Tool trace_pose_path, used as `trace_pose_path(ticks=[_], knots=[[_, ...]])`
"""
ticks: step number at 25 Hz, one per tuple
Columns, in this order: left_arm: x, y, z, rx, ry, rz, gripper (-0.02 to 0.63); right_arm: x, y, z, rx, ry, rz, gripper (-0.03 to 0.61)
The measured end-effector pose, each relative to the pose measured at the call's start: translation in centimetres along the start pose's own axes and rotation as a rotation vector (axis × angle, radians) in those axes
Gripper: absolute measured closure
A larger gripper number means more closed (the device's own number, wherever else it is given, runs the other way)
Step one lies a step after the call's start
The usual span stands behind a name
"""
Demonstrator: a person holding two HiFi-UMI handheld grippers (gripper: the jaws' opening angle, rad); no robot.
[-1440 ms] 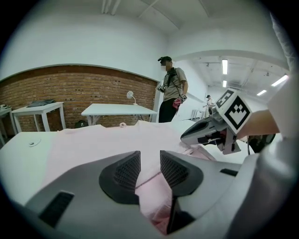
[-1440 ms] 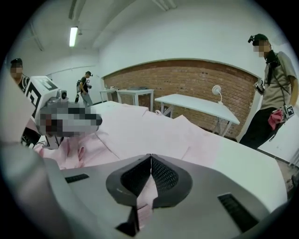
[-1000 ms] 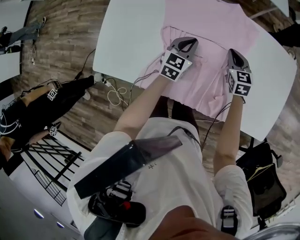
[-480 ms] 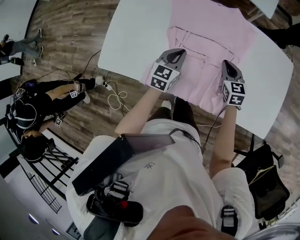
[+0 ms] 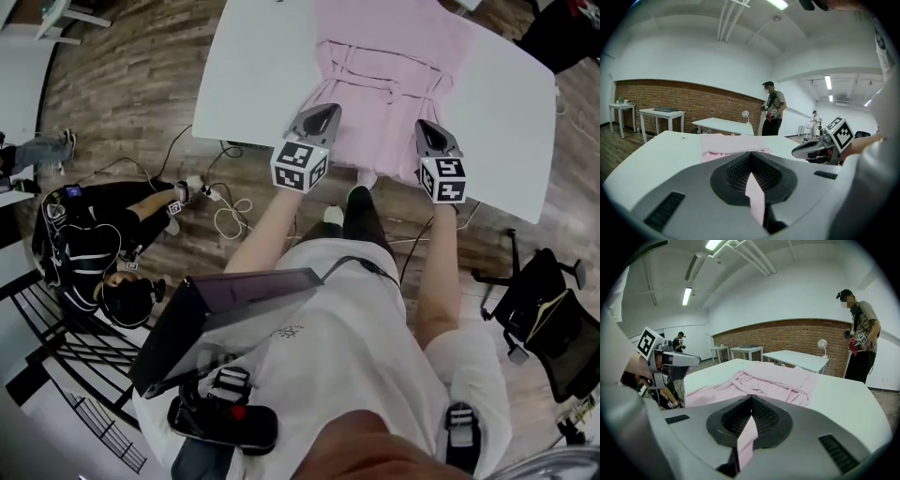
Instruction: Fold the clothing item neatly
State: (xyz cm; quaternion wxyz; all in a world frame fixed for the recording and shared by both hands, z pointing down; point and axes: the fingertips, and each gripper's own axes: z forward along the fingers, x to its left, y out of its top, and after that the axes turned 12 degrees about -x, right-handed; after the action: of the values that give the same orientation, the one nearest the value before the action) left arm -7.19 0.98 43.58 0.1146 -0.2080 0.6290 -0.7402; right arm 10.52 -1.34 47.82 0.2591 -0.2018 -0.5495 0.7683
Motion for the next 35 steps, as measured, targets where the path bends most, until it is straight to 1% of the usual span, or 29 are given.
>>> trace_pose_path(ticks=[6, 12, 16, 19, 22, 26, 28, 31, 35], knots=[[-1.5, -0.5, -4.7, -0.005, -0.011, 0.007, 0.612, 2.8, -0.3, -4.4, -0.018, -0.027, -0.019, 0.575], [-1.7, -0.6, -7.6, -0.014, -0.002, 0.014, 0.612, 4.9, -1.0, -7.0, -0.014, -0.04, -0.026, 0.575], [-1.5, -1.5, -8.7, -0.005, 0.003, 0.009, 0.612, 5.4, -1.7, -8.5, -0.01, -0.067, -0.022, 0.575], [-1.2, -2.7, -9.9, 0.015, 0.031, -0.005, 0.612, 5.5, -2.3, -9.8, -0.015, -0.078, -0.002, 0.575], [-1.3, -2.9, -10.4, 0.026, 0.061, -0.017, 0.612, 4.7, -2.3, -10.8, -0.021, -0.072, 0.017, 0.575], [-1.5, -3.0, -10.2, 0.044, 0.084, 0.011, 0.612, 3.2, -2.5, -11.3, -0.027, -0.055, 0.027, 0.575], [-1.7, -2.8, -10.3, 0.037, 0.116, 0.001, 0.612, 2.5, -2.9, -11.6, -0.027, -0.041, 0.033, 0.575], [-3.1, -3.0, -11.6, 0.025, 0.169, -0.035, 0.612, 1.9, -4.5, -13.6, 0.002, -0.019, 0.043, 0.575], [-4.2, -2.4, -11.8, 0.007, 0.197, -0.024, 0.612, 0.7, -4.4, -14.6, -0.02, -0.007, 0.038, 0.575]])
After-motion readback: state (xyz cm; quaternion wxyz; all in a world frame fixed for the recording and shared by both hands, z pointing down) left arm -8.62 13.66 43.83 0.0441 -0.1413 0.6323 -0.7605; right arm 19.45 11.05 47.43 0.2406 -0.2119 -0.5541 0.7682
